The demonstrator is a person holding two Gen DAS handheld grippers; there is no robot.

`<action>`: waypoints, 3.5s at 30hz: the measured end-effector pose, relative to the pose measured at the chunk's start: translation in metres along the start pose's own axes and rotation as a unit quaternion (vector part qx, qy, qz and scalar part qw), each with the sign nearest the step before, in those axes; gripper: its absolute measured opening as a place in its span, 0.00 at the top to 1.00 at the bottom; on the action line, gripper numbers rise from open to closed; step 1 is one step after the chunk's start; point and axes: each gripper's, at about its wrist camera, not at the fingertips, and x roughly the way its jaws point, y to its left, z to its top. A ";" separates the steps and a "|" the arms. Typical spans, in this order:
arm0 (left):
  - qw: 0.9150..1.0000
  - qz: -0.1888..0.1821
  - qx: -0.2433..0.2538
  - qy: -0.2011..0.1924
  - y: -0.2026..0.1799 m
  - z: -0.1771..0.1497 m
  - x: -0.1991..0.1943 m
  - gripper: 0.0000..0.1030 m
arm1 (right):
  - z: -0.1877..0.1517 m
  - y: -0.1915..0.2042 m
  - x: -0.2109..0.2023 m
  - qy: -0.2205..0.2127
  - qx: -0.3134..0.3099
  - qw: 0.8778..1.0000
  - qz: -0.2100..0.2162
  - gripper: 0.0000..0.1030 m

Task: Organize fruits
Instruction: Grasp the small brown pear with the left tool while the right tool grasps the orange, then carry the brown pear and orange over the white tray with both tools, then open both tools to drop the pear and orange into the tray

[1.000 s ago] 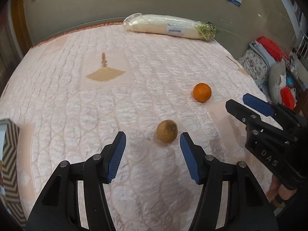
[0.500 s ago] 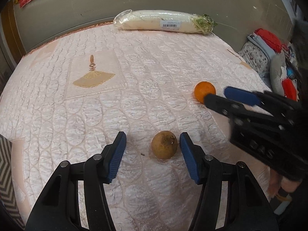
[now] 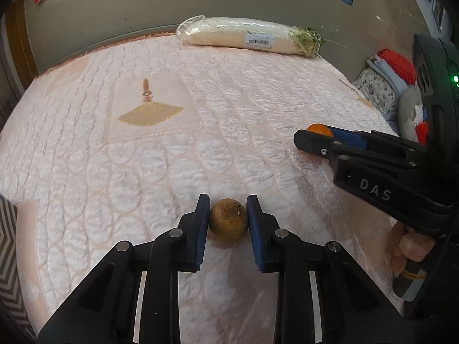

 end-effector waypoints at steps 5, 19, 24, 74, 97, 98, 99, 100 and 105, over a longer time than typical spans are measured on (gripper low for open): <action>1.000 -0.001 -0.020 -0.008 0.019 -0.017 -0.026 0.75 | -0.004 0.020 -0.022 -0.019 -0.006 1.000 0.022 0.71; 0.995 0.072 -0.051 -0.040 0.063 -0.060 -0.083 0.75 | -0.025 0.107 -0.046 -0.046 -0.042 0.997 0.039 0.71; 0.991 0.090 -0.078 -0.056 0.084 -0.070 -0.106 0.75 | -0.026 0.129 -0.046 -0.042 -0.059 0.996 0.044 0.71; 0.948 0.224 -0.219 -0.047 0.252 -0.166 -0.187 0.75 | -0.036 0.388 0.011 0.027 -0.257 0.938 0.230 0.71; 0.942 0.250 -0.221 -0.043 0.255 -0.156 -0.178 0.56 | -0.040 0.391 0.027 0.035 -0.265 0.938 0.222 0.67; 0.941 0.250 -0.223 -0.043 0.256 -0.158 -0.179 0.54 | -0.040 0.390 0.026 0.034 -0.262 0.939 0.222 0.67; 0.940 0.251 -0.226 -0.044 0.256 -0.159 -0.179 0.54 | -0.040 0.389 0.024 0.033 -0.259 0.939 0.223 0.66; 0.939 0.252 -0.228 -0.046 0.256 -0.161 -0.180 0.54 | -0.041 0.386 0.022 0.031 -0.255 0.940 0.225 0.65; 0.937 0.254 -0.230 -0.067 0.245 -0.166 -0.192 0.54 | -0.046 0.378 0.000 0.005 -0.241 0.944 0.224 0.65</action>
